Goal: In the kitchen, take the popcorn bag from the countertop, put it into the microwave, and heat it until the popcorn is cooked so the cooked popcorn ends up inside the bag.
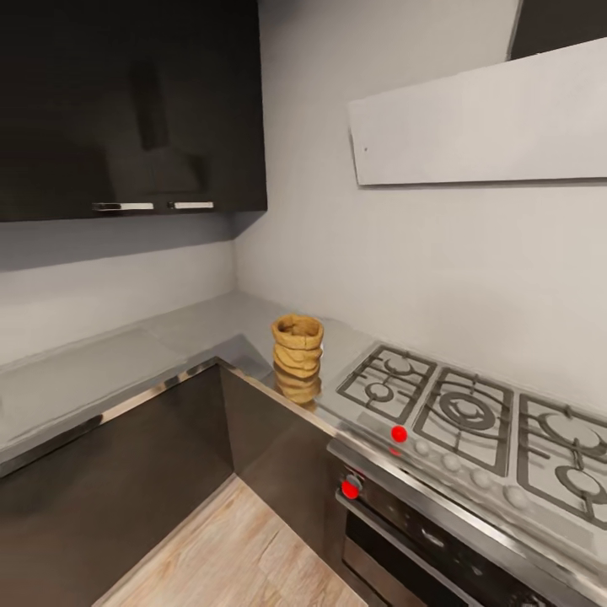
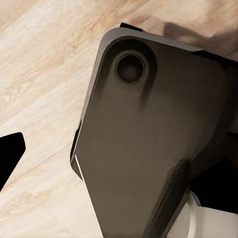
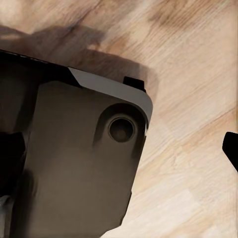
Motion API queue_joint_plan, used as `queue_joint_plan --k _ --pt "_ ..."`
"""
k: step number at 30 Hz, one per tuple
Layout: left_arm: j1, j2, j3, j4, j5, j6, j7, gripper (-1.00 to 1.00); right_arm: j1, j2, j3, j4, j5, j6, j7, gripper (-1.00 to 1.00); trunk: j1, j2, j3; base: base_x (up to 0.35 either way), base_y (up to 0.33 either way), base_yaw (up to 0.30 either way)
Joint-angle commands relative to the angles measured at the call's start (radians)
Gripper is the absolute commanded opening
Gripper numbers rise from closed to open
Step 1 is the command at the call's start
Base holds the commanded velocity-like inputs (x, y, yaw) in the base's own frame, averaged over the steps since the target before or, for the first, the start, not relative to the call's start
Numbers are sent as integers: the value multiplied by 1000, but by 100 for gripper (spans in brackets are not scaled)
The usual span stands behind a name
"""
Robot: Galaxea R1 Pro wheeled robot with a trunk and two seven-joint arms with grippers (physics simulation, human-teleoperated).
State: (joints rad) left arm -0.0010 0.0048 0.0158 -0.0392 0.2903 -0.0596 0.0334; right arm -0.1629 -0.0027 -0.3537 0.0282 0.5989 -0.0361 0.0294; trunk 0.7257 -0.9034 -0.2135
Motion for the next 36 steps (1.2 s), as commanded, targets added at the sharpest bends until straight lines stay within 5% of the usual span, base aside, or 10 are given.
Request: queue_joint_plan --k 1,14,15,18,20,24,27,30,33,36 --pt "0 0 1 -1 3 -2 2 100 -1 0 -8 2 5 -4 1 100 0 -1 -1 88 0 46" --pt "0 0 1 -1 3 -2 2 100 -1 10 -10 -19 56 10 11 100 0 -1 -1 7 0 4" --pt "0 -1 1 -1 3 -2 2 100 0 20 -11 -39 63 16 13 100 0 -1 -1 0 0 0" --pt "0 -1 1 -1 3 -2 2 100 0 144 -10 -245 131 151 20 100 0 -1 -1 0 0 0" --pt "0 -2 0 0 2 -2 2 100 3 177 -4 -393 177 269 63 100 0 -1 -1 0 0 0" --pt "0 -2 -1 1 1 -2 2 100 -49 177 149 -590 190 503 261 100 0 -1 -1 0 0 0" --pt "0 -2 -3 1 -1 -2 2 100 -150 177 207 -768 134 692 404 100 0 -1 -1 0 0 0" --pt "0 -2 -3 1 -2 -2 2 100 -225 177 346 -991 75 915 565 100 0 -1 -1 0 0 0" --pt "0 -2 -2 1 -1 -2 2 100 -237 177 459 -1220 38 1067 602 100 0 -1 -1 0 0 0" --pt "0 -2 -2 1 0 -2 2 100 -276 177 537 -1371 -7 1083 611 100 0 -1 -1 0 0 0"
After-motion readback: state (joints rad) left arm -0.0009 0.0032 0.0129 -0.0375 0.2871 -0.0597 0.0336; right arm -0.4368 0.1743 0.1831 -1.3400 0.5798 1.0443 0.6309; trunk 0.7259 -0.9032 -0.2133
